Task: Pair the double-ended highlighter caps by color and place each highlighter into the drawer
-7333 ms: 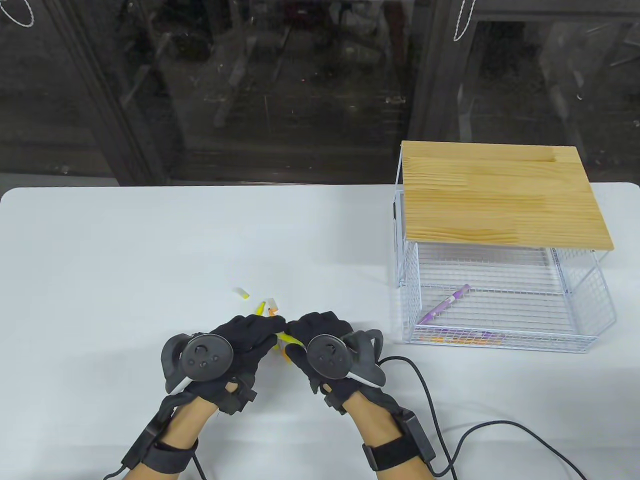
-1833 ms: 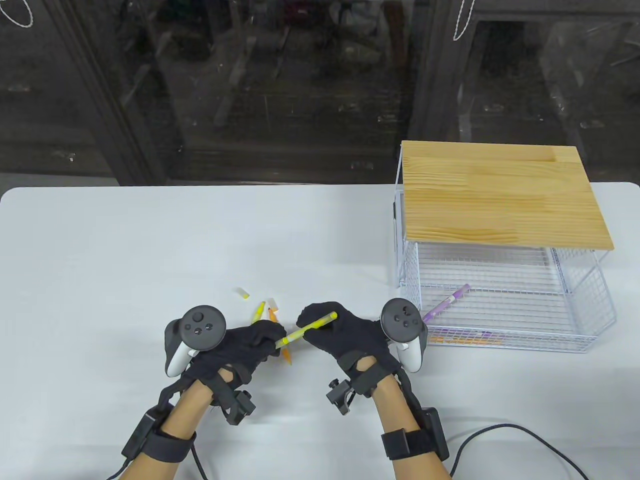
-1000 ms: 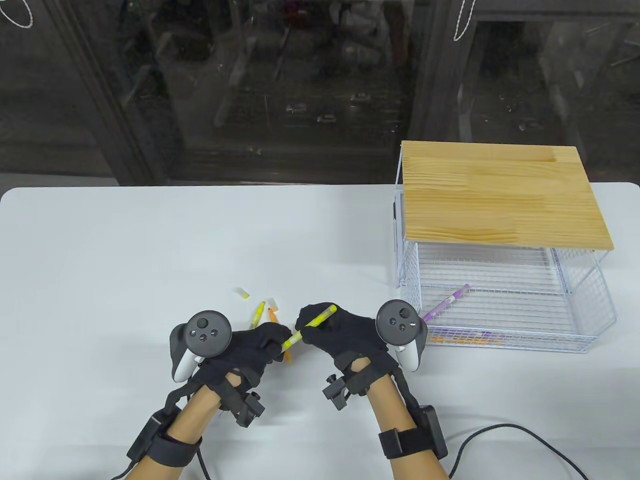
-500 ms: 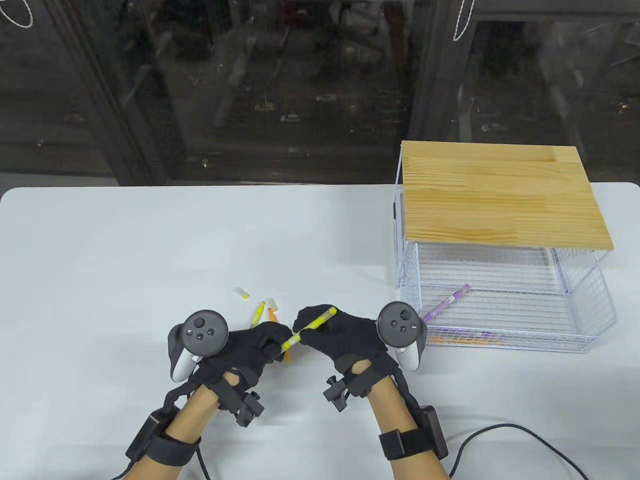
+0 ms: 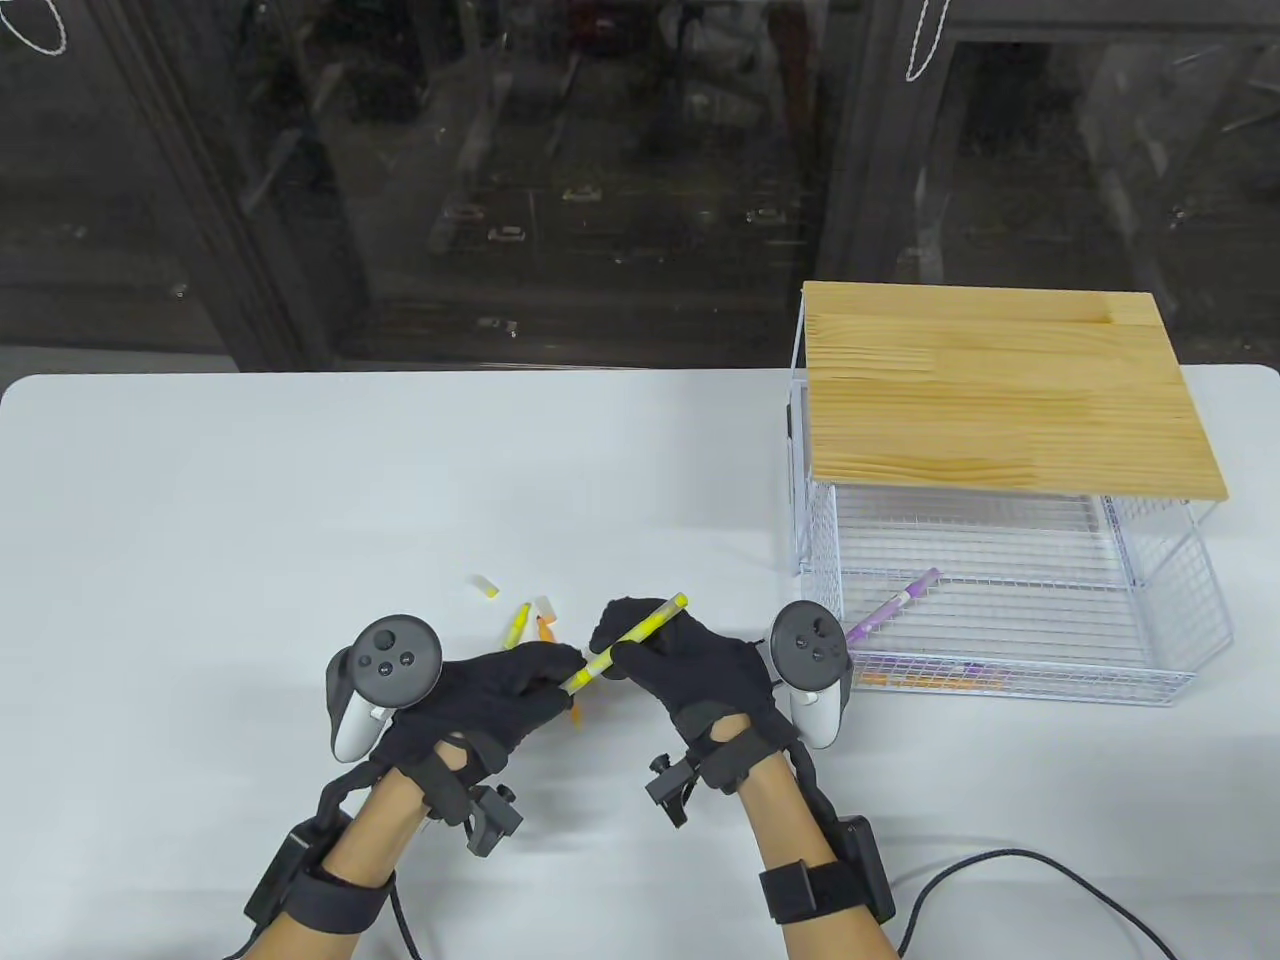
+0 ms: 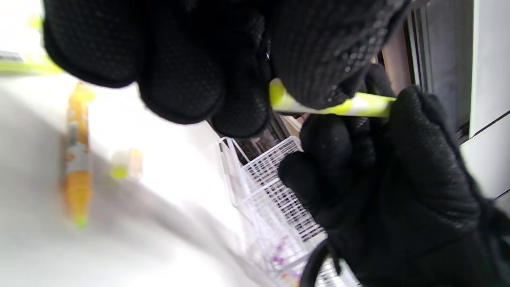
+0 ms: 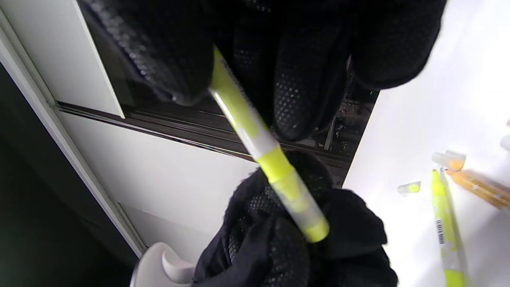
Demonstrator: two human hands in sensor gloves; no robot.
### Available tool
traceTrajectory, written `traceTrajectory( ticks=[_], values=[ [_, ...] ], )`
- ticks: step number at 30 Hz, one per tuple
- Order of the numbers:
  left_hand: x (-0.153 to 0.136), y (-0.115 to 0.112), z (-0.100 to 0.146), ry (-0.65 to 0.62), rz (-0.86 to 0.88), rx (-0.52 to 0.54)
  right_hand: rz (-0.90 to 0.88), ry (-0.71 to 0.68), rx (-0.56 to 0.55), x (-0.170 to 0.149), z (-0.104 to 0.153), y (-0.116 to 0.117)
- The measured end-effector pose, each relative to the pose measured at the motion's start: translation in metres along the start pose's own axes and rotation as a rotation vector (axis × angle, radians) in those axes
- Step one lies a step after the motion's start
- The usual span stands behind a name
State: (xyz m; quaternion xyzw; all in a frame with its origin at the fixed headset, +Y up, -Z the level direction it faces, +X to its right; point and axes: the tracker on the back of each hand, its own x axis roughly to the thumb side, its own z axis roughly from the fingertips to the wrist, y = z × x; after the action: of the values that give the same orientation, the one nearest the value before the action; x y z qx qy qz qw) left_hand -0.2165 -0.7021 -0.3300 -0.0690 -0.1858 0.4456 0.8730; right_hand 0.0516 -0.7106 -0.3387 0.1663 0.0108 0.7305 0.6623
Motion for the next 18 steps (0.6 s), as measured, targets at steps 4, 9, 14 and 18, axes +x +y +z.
traceTrajectory(
  ticks=[4,9,14,18],
  values=[
    [-0.005,0.004,-0.001,0.012,-0.162,0.019,0.146,0.012,-0.017,0.003,0.001,-0.003],
    [-0.005,0.016,0.001,0.034,-0.31,0.129,0.32,0.011,-0.05,0.011,0.003,-0.006],
    [-0.005,0.03,0.005,0.035,-0.479,0.228,0.531,-0.022,-0.103,0.026,0.006,-0.009],
    [-0.009,0.039,0.007,0.062,-0.549,0.277,0.685,-0.056,-0.179,0.04,0.012,-0.016]
  ],
)
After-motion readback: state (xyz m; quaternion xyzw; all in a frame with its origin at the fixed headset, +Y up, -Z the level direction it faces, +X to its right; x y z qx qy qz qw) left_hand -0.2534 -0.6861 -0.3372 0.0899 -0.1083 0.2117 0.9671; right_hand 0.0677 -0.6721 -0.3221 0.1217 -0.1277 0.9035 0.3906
